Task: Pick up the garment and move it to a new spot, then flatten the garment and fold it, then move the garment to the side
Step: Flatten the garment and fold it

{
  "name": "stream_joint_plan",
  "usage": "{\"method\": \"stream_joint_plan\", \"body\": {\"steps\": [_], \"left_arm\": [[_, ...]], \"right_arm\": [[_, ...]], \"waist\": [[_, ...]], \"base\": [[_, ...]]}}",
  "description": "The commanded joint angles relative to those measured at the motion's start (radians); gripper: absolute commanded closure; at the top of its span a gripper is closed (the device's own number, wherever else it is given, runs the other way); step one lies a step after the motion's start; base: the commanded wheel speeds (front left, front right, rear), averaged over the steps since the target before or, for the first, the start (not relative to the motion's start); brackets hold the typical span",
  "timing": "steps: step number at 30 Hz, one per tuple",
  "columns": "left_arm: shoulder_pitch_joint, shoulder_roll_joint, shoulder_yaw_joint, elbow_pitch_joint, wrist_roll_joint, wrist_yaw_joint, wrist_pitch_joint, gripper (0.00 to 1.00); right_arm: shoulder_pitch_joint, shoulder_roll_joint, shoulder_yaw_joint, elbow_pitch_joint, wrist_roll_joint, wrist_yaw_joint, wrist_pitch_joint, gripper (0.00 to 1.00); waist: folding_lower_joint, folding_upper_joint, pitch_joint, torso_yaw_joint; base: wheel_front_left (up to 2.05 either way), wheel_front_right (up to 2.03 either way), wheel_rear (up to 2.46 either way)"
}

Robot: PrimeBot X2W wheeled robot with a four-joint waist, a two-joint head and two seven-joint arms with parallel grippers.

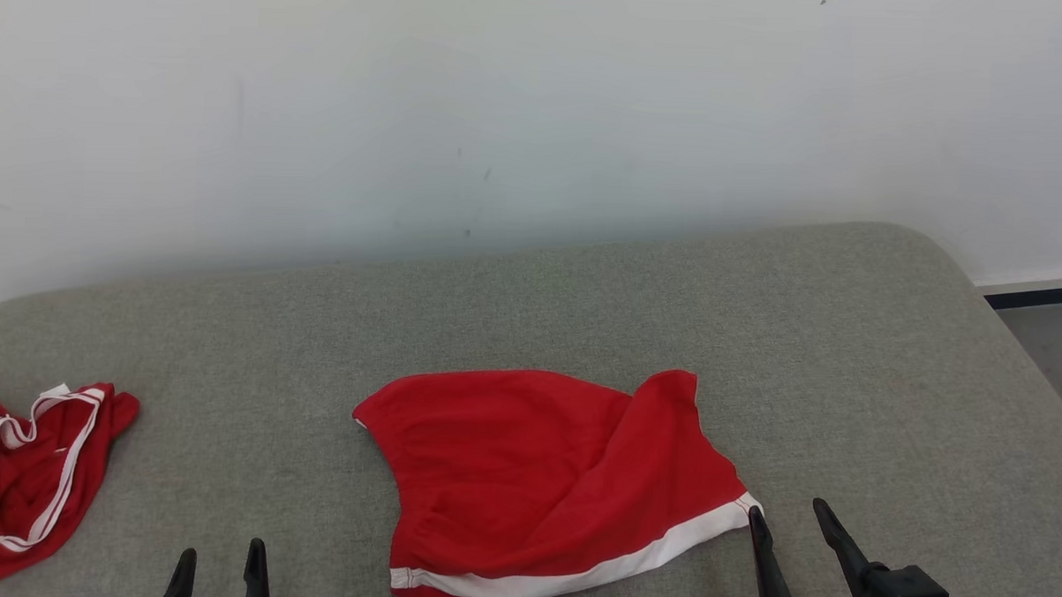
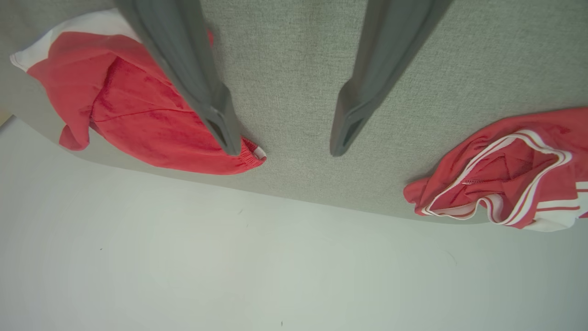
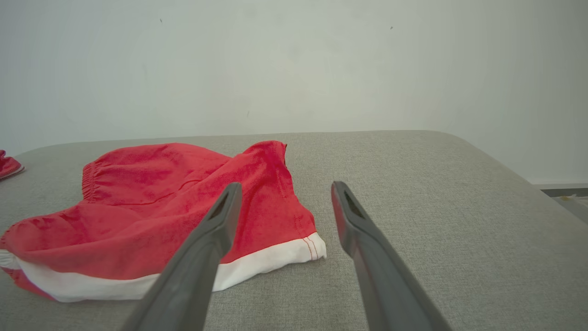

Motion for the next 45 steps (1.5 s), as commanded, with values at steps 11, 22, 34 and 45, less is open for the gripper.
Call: {"method": "stream_joint_plan", "body": {"steps": [11, 22, 34, 45], "left_arm": [[0.012, 0.0, -0.009, -0.012, -0.003, 0.015, -0.001, 0.0], [-0.037, 0.001, -0.096, 0.083, 0.03, -0.013, -0.001, 0.0], [-0.194, 0.016, -0.247, 0.343, 0.019, -0.051, 0.0, 0.0], [-0.264, 0.036, -0.337, 0.394, -0.01, -0.051, -0.001, 0.0]], "right_arm": [[-0.012, 0.001, 0.0, 0.002, 0.042, -0.003, 0.008, 0.0], [-0.075, 0.001, -0.057, 0.088, 0.027, -0.003, 0.106, 0.0], [-0.255, 0.001, -0.085, 0.309, 0.008, -0.003, 0.276, 0.0], [-0.382, -0.003, -0.057, 0.515, 0.007, -0.003, 0.245, 0.0]], "waist": [[0.0, 0.0, 0.005, 0.005], [0.0, 0.0, 0.033, 0.002], [0.0, 0.0, 0.087, -0.007], [0.0, 0.0, 0.126, 0.011]], "base": [[0.0, 0.0, 0.0], [0.0, 0.0, 0.0], [0.0, 0.0, 0.0], [0.0, 0.0, 0.0]]}}
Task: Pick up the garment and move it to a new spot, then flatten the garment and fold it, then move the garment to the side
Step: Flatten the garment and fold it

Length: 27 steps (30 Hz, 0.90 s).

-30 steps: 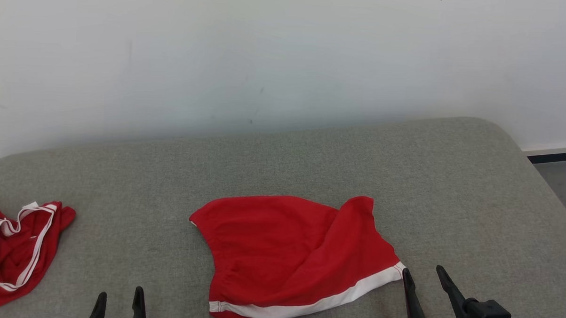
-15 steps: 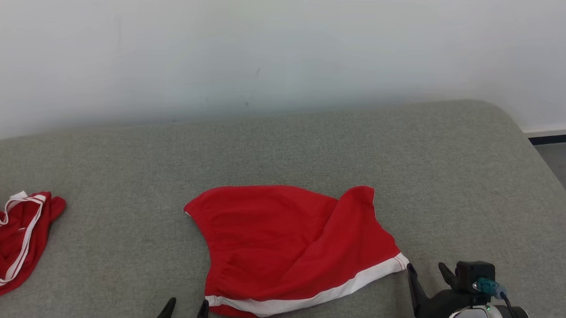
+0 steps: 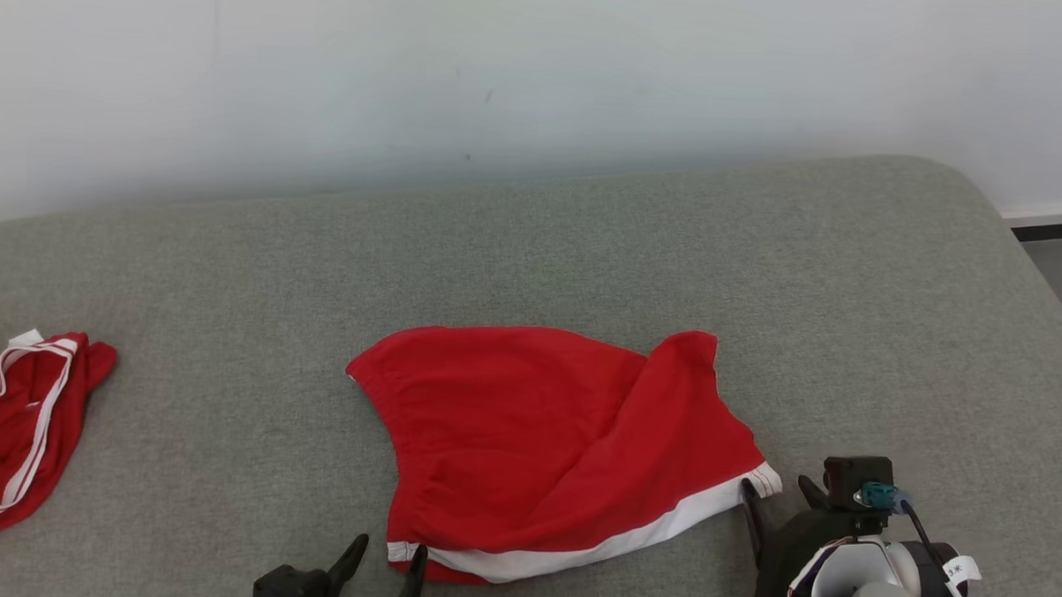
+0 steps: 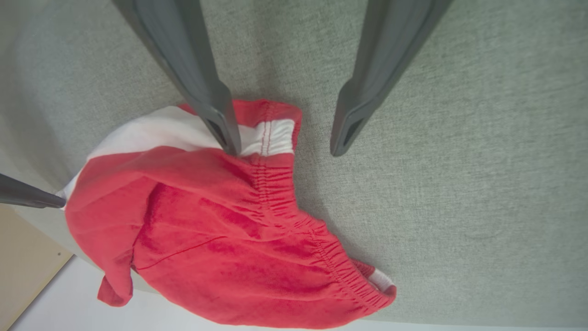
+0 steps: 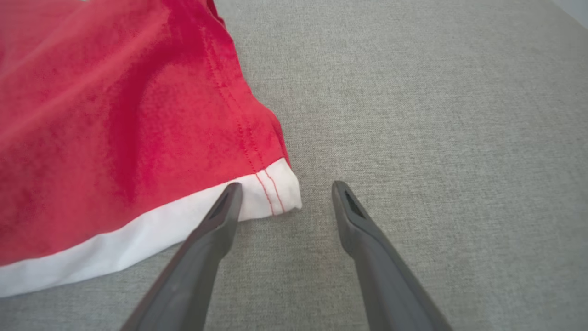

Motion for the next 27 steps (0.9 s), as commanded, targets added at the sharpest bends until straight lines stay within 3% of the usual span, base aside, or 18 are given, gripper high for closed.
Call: {"method": "stream_joint_plan", "body": {"steps": [1, 20, 21, 22, 23, 24, 25, 27], "left_arm": [[-0.013, 0.009, -0.007, 0.002, -0.007, 0.002, -0.002, 0.0], [-0.057, 0.019, -0.088, 0.033, -0.065, 0.002, -0.002, 0.0], [-0.061, 0.019, -0.089, 0.033, -0.064, 0.002, -0.002, 0.03], [-0.064, 0.02, -0.09, 0.032, -0.066, 0.002, -0.002, 0.16], [-0.067, 0.021, -0.091, 0.033, -0.068, 0.002, -0.002, 0.53], [-0.069, 0.022, -0.094, 0.037, -0.069, 0.002, -0.002, 0.9], [-0.069, 0.023, -0.099, 0.042, -0.073, 0.002, -0.002, 1.0], [-0.071, 0.026, -0.106, 0.044, -0.079, 0.002, -0.002, 1.0]], "right_arm": [[-0.014, -0.001, 0.004, 0.018, 0.0, -0.003, -0.011, 0.0], [-0.121, 0.002, 0.024, 0.238, 0.054, -0.003, -0.054, 0.0], [-0.127, 0.002, 0.027, 0.247, 0.058, -0.003, -0.057, 0.07], [-0.132, 0.002, 0.029, 0.255, 0.063, -0.003, -0.056, 0.35], [-0.136, 0.002, 0.031, 0.263, 0.068, -0.003, -0.058, 0.85], [-0.14, 0.002, 0.033, 0.27, 0.07, -0.003, -0.061, 1.0], [-0.143, 0.002, 0.035, 0.276, 0.072, -0.003, -0.066, 1.0], [-0.147, 0.001, 0.034, 0.287, 0.078, -0.003, -0.076, 1.0]], "waist": [[-0.0001, -0.0001, 0.005, 0.005], [-0.0001, -0.0001, 0.025, 0.023], [-0.0001, -0.0001, 0.028, 0.024], [-0.0001, -0.0001, 0.03, 0.024], [-0.0001, -0.0001, 0.032, 0.025], [-0.0001, -0.0001, 0.034, 0.025], [-0.0001, -0.0001, 0.035, 0.025], [-0.0001, -0.0001, 0.036, 0.026]], "base": [[0.0, 0.0, 0.0], [0.0, 0.0, 0.0], [0.0, 0.0, 0.0], [0.0, 0.0, 0.0], [0.0, 0.0, 0.0], [0.0, 0.0, 0.0], [0.0, 0.0, 0.0], [0.0, 0.0, 0.0]]}}
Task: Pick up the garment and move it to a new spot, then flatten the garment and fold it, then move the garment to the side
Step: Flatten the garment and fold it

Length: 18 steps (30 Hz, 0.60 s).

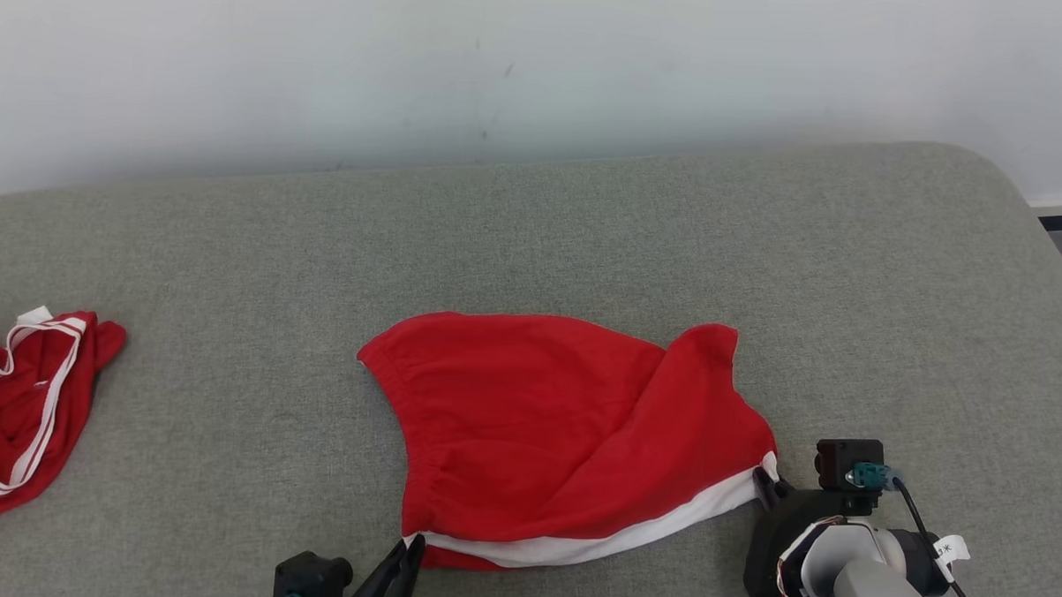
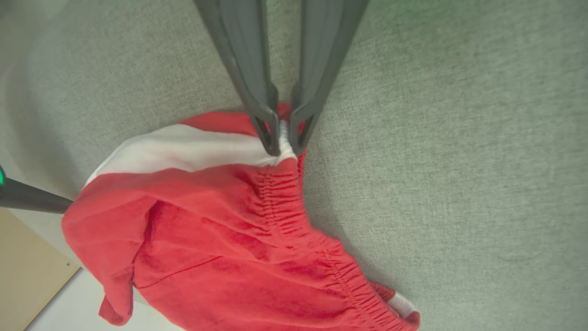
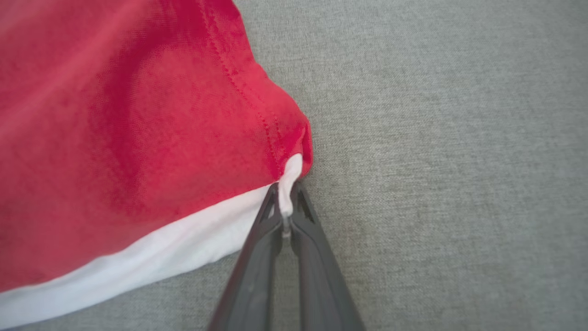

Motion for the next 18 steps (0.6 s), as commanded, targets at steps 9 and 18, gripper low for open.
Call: {"method": "stream_joint_plan", "body": {"steps": [9, 18], "left_arm": [[0.014, 0.015, 0.004, -0.079, -0.053, 0.002, -0.002, 1.0], [-0.009, 0.041, 0.002, -0.283, -0.193, 0.002, -0.002, 1.0]], "right_arm": [[0.019, 0.0, 0.01, -0.017, 0.095, -0.003, -0.08, 1.0], [0.065, -0.007, 0.086, -0.303, 0.352, -0.003, -0.057, 1.0]], "waist": [[0.0, 0.0, -0.02, 0.002], [0.0, 0.0, -0.066, -0.028]], "base": [[0.0, 0.0, 0.0], [0.0, 0.0, 0.0]]}}
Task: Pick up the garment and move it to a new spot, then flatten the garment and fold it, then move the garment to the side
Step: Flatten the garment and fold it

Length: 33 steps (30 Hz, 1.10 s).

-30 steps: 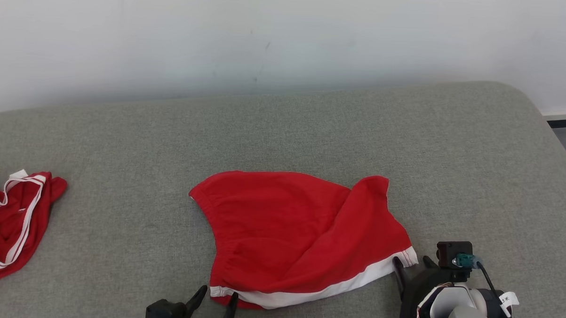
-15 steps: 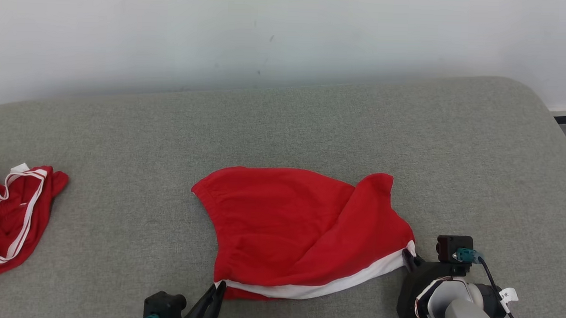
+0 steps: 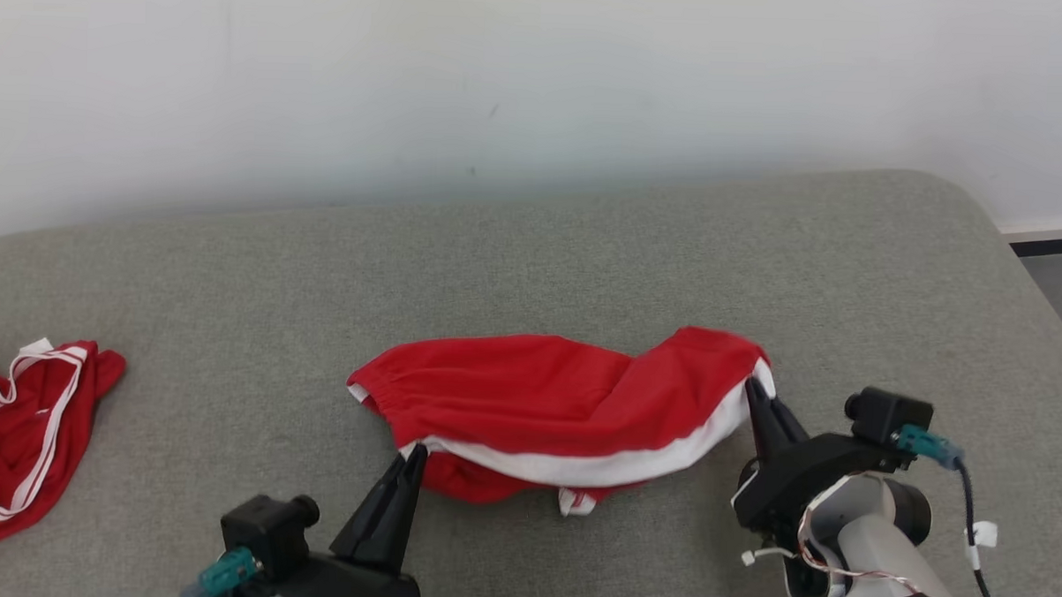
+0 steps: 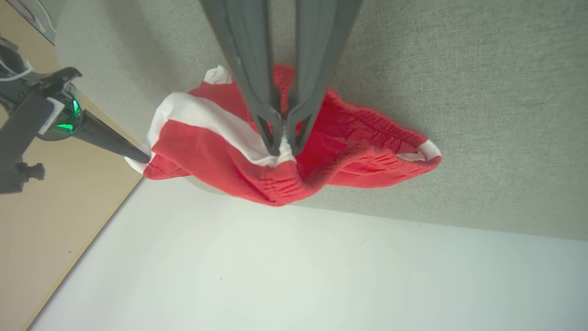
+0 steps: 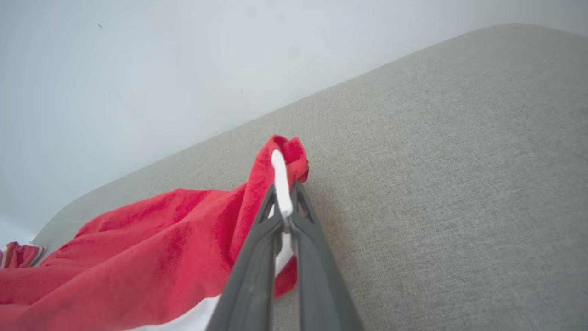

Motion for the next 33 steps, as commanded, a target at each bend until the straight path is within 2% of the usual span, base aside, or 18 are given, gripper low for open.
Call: {"method": "stream_joint_plan", "body": {"steps": [1, 9, 12, 15, 20, 23, 26, 29, 30, 33], "left_arm": [[-0.021, 0.003, 0.0, -0.015, -0.011, 0.002, -0.001, 1.0], [-0.15, 0.02, -0.006, -0.118, -0.153, 0.002, 0.058, 1.0], [-0.226, 0.035, 0.001, -0.13, -0.211, 0.002, 0.111, 1.0], [-0.323, 0.059, 0.004, -0.12, -0.251, 0.002, 0.166, 1.0], [-0.513, 0.108, 0.033, -0.082, -0.302, 0.002, 0.251, 1.0], [-0.653, 0.135, 0.068, -0.041, -0.315, 0.004, 0.293, 1.0], [-0.806, 0.154, 0.108, -0.007, -0.315, 0.014, 0.299, 1.0], [-0.952, 0.161, 0.14, 0.027, -0.297, 0.02, 0.27, 1.0], [-0.952, 0.161, 0.14, 0.027, -0.297, 0.02, 0.27, 1.0], [-1.084, 0.178, 0.169, 0.061, -0.267, 0.026, 0.214, 1.0]], "right_arm": [[0.016, -0.01, -0.001, -0.026, 0.021, -0.003, 0.007, 1.0], [0.049, -0.03, -0.032, -0.344, 0.163, -0.002, 0.133, 1.0], [0.015, -0.029, -0.06, -0.425, 0.191, -0.002, 0.196, 1.0], [-0.053, -0.027, -0.082, -0.455, 0.181, -0.002, 0.258, 1.0], [-0.245, -0.009, -0.098, -0.4, 0.171, -0.002, 0.337, 1.0], [-0.399, -0.002, -0.103, -0.337, 0.141, -0.002, 0.349, 1.0], [-0.56, 0.0, -0.143, -0.26, 0.127, -0.002, 0.322, 1.0], [-0.733, 0.004, -0.182, -0.188, 0.134, -0.002, 0.249, 1.0], [-0.733, 0.004, -0.182, -0.188, 0.134, -0.002, 0.249, 1.0], [-0.871, 0.003, -0.183, -0.127, 0.141, -0.002, 0.135, 1.0]], "waist": [[0.0, 0.0, -0.01, -0.01], [0.0, 0.0, -0.012, -0.026], [0.0, 0.0, 0.008, -0.043], [0.0, 0.0, 0.055, -0.065], [0.0, 0.0, 0.2, -0.108], [0.0, 0.0, 0.315, -0.125], [0.0, 0.0, 0.424, -0.134], [0.0, 0.0, 0.51, -0.132], [0.0, 0.0, 0.51, -0.132], [0.0, 0.0, 0.56, -0.132]], "base": [[0.0, 0.0, 0.0], [0.0, 0.0, 0.0], [0.0, 0.0, 0.0], [0.0, 0.0, 0.0], [0.0, 0.0, 0.0], [0.0, 0.0, 0.0], [0.0, 0.0, 0.0], [0.0, 0.0, 0.0], [0.0, 0.0, 0.0], [0.0, 0.0, 0.0]]}}
